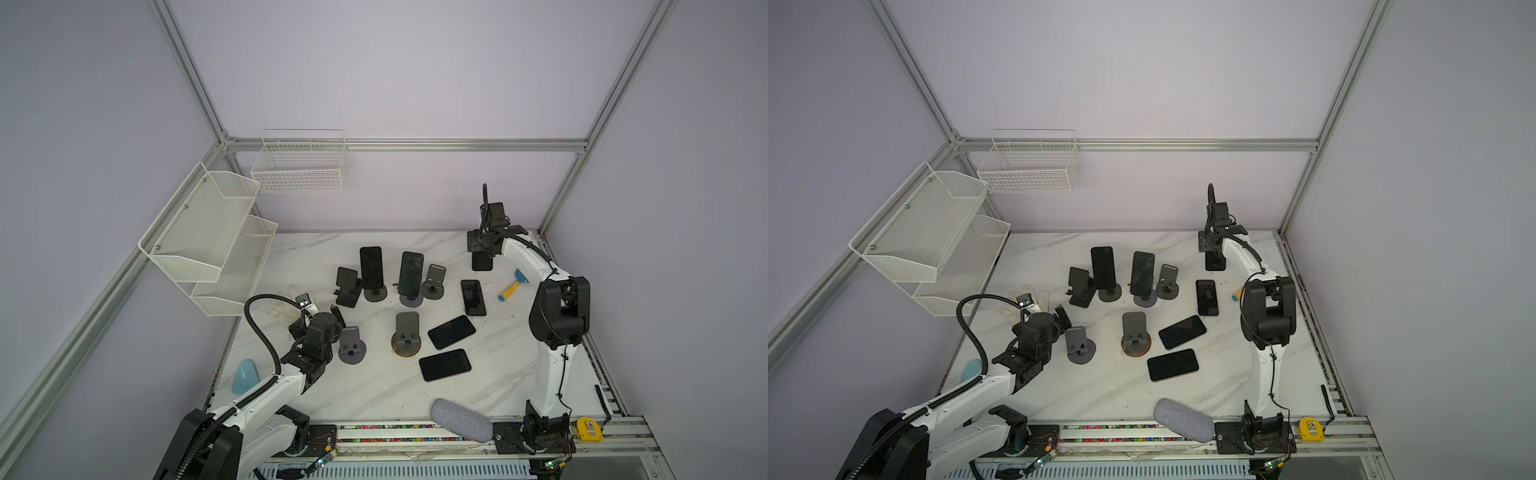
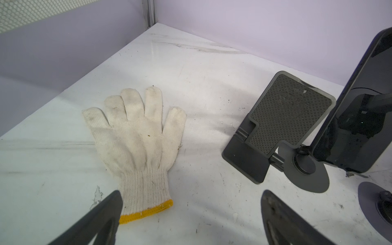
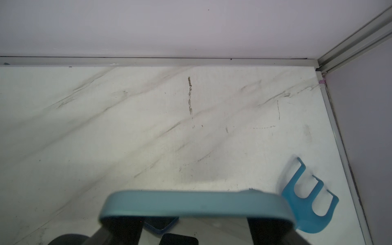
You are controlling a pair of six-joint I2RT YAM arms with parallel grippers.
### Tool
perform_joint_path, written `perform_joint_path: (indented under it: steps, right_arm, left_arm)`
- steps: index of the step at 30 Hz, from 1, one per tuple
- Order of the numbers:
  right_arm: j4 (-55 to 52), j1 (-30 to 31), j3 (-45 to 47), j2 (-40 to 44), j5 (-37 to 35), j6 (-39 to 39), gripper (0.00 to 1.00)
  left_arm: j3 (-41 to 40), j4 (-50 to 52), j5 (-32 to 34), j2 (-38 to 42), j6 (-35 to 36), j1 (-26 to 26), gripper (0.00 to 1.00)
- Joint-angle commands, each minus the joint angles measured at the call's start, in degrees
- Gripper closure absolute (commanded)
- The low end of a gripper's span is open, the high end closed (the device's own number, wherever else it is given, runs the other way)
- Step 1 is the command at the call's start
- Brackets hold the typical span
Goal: Remove the phone from the phone stand
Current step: Place the phone at the top-right of the table.
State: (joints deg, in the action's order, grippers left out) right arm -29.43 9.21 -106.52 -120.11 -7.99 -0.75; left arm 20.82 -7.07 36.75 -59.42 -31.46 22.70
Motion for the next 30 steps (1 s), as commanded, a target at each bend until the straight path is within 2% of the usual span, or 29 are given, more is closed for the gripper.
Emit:
perform_joint_path:
  steps: [1,7,22,30]
  right_arm:
    - [0.9,-1.95,-3.49,-1.72,4.95,-1.65,0.37]
    - [0.25,-4.33,-7.48,-7.14,8.81,-1.17,0.38]
    - [-3.52,-5.59,-15.5,-17.16,5.89,-3.06,0.41]
    - [-6.52,-5.61,-19.66,-21.79,7.98,-2.71,0.4]
  left_arm:
    - [2.08,0.46,-0.25,-0.96,0.29,0.24,0.0]
    - [1.43,-1.26,0.16,-0.69,-0.3,0.23,0.0]
    - [1.74,-1.4,-0.63,-1.89,-0.07,0.15,0.0]
    - [1.74,-0.84,0.24,-2.88,-0.36,0.15,0.01]
